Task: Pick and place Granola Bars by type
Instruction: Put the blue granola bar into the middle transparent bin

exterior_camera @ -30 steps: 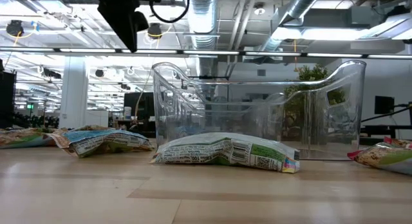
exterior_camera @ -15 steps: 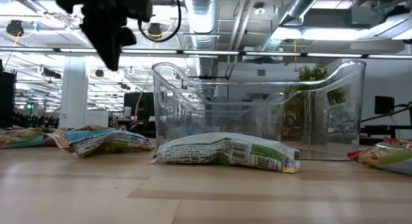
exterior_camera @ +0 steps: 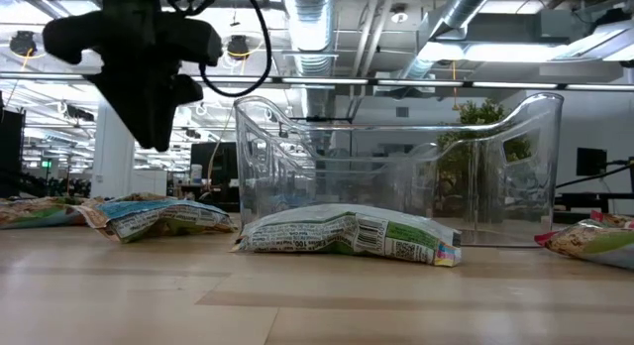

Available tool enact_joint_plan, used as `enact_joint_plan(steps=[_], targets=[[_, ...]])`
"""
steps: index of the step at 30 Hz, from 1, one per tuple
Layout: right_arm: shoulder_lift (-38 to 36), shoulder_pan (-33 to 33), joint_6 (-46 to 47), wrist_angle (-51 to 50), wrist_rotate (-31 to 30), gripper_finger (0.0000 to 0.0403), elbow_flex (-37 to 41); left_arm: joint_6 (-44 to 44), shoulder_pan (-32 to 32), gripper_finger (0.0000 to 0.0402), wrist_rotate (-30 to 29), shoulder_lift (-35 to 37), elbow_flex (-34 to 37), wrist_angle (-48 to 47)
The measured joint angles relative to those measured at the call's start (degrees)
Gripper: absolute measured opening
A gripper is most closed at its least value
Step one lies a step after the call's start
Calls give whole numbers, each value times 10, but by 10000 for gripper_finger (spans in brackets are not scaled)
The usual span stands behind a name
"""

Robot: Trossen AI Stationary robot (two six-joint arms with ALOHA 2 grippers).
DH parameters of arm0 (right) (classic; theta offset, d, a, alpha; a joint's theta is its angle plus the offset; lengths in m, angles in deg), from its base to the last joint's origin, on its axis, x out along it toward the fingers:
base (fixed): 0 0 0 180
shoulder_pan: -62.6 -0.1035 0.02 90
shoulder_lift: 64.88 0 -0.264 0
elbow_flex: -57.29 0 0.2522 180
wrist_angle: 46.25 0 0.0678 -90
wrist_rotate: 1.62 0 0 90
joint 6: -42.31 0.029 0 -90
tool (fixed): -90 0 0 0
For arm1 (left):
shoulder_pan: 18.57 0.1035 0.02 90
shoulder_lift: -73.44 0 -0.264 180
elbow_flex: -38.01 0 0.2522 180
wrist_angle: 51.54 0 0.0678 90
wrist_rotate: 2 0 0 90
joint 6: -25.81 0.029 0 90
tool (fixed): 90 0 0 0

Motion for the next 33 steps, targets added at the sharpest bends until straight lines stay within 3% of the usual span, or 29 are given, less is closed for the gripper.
enact_joint_plan(steps=[11, 22, 33], targets=[[0, 0, 0, 0, 0, 0, 0, 16, 0, 149, -1, -30, 60, 94], [0, 0, 0, 0, 0, 0, 0, 46, 1, 149, -33, -119, 62, 140], [0, 0, 0, 0, 0, 0, 0, 36, 3, 148, -46, -123, 62, 145]])
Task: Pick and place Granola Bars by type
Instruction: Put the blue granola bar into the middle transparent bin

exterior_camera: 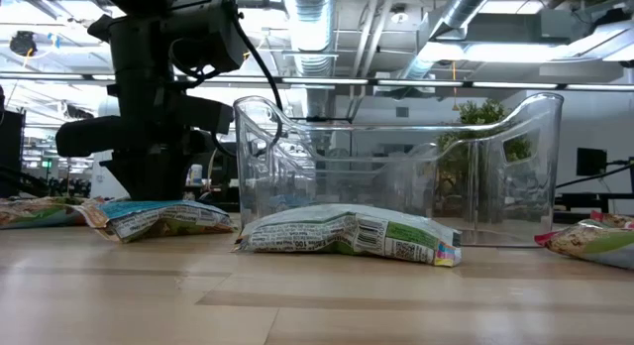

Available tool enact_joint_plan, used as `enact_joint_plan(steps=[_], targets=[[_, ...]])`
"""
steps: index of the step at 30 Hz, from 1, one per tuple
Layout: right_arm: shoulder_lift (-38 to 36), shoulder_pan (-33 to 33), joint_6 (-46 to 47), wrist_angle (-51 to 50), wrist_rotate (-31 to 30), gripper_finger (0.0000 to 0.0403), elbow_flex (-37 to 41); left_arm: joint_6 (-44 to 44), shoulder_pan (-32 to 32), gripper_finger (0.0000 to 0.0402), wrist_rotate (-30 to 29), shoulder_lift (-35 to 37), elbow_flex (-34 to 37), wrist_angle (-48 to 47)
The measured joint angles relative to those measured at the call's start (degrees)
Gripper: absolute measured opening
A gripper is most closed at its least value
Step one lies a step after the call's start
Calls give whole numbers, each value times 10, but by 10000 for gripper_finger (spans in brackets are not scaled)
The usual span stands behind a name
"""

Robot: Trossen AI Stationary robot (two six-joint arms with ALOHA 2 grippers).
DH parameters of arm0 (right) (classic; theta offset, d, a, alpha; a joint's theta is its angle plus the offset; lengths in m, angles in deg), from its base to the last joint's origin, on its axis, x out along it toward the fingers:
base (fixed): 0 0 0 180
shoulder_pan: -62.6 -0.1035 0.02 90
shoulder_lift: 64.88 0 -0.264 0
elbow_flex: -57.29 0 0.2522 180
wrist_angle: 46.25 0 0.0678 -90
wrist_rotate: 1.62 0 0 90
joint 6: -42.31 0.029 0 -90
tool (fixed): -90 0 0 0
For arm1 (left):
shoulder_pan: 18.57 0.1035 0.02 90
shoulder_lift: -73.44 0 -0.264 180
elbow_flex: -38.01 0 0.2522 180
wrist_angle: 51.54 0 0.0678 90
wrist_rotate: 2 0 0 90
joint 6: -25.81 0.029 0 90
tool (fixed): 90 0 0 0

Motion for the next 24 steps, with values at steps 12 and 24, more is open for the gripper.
enact_joint_plan(steps=[12, 24], targets=[[0, 0, 0, 0, 0, 0, 0, -23, 0, 52, 0, 0, 0, 3], [0, 0, 0, 0, 0, 0, 0, -67, 0, 19, 1, 16, -4, 16]])
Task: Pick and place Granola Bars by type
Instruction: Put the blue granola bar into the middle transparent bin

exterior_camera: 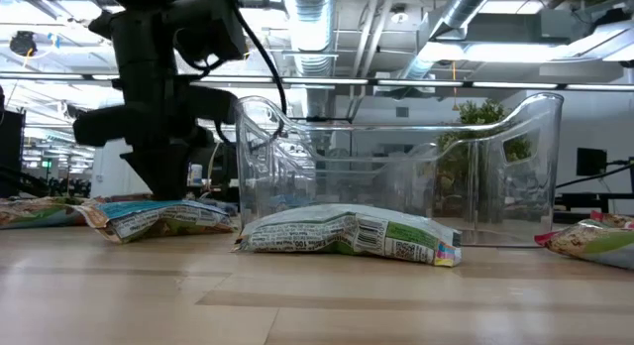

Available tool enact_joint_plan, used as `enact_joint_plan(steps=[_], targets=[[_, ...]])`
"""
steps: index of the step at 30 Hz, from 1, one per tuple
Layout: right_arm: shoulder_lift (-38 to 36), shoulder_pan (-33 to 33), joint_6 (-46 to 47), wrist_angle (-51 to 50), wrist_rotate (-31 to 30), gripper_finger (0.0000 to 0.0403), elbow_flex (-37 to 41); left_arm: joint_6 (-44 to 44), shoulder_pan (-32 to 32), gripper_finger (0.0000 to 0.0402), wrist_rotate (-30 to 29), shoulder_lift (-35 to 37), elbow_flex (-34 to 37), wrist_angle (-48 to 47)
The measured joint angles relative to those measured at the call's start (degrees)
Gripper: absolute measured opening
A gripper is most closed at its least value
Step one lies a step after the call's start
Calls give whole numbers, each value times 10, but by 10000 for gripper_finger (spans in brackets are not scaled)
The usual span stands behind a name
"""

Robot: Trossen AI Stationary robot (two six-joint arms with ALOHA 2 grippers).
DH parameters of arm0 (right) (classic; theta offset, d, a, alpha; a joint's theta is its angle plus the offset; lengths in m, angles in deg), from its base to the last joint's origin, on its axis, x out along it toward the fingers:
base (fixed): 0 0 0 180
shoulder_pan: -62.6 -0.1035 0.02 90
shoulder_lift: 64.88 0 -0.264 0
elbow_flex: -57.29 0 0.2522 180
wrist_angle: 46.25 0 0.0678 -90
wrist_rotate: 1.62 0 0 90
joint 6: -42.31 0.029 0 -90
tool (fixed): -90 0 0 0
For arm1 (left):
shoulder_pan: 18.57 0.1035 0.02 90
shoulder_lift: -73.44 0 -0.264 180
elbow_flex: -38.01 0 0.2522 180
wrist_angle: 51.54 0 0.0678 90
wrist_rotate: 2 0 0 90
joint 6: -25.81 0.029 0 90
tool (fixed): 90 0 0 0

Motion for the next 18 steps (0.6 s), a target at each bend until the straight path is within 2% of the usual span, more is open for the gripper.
enact_joint_plan(steps=[18], targets=[[0, 0, 0, 0, 0, 0, 0, -130, 18, 20, -21, 161, 0, -8]])
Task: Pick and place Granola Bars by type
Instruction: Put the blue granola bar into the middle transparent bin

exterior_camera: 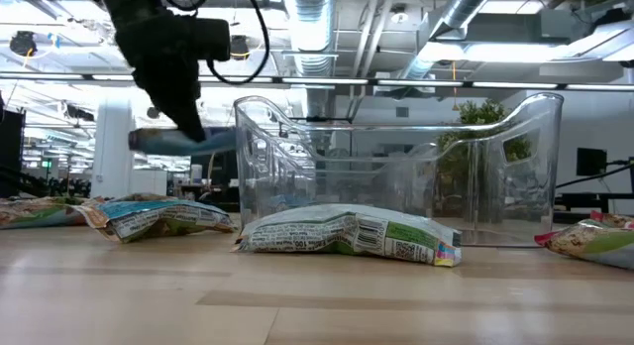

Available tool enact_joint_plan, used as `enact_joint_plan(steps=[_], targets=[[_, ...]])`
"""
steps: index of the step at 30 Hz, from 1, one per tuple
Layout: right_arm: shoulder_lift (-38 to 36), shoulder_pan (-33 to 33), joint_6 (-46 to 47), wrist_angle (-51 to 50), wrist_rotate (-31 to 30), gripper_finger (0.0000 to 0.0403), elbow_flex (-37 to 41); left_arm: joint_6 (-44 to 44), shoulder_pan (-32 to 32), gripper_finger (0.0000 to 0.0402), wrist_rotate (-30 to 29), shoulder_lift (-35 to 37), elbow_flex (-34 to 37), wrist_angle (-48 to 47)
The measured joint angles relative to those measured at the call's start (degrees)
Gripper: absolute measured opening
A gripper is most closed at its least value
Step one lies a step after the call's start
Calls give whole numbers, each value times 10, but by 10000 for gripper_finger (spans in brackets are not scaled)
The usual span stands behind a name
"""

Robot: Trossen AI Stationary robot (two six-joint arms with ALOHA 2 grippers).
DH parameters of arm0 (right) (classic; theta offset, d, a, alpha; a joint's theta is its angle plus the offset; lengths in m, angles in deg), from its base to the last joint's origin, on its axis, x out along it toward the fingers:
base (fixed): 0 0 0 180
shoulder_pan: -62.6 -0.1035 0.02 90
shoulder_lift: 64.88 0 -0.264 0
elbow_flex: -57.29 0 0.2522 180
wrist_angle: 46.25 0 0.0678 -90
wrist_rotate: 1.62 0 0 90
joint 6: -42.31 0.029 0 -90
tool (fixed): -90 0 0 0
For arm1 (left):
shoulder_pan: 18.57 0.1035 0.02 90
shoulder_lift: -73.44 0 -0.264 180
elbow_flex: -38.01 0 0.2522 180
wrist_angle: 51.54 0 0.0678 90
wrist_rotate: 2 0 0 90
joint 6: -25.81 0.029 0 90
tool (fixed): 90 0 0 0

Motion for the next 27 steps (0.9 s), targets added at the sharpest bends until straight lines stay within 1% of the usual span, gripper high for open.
enact_joint_plan(steps=[6, 10, 13, 18, 21, 27], targets=[[0, 0, 0, 0, 0, 0, 0, -56, 22, 22, 0, 39, 0, -6], [0, 0, 0, 0, 0, 0, 0, -116, 38, 22, 0, 58, 0, -2], [0, 0, 0, 0, 0, 0, 0, -172, 57, 22, -1, 70, 0, 20], [0, 0, 0, 0, 0, 0, 0, -250, 90, 22, -13, 86, 0, 92], [0, 0, 0, 0, 0, 0, 0, -270, 112, 23, -11, 88, 0, 152], [0, 0, 0, 0, 0, 0, 0, -287, 146, 23, 18, 88, 0, 248]])
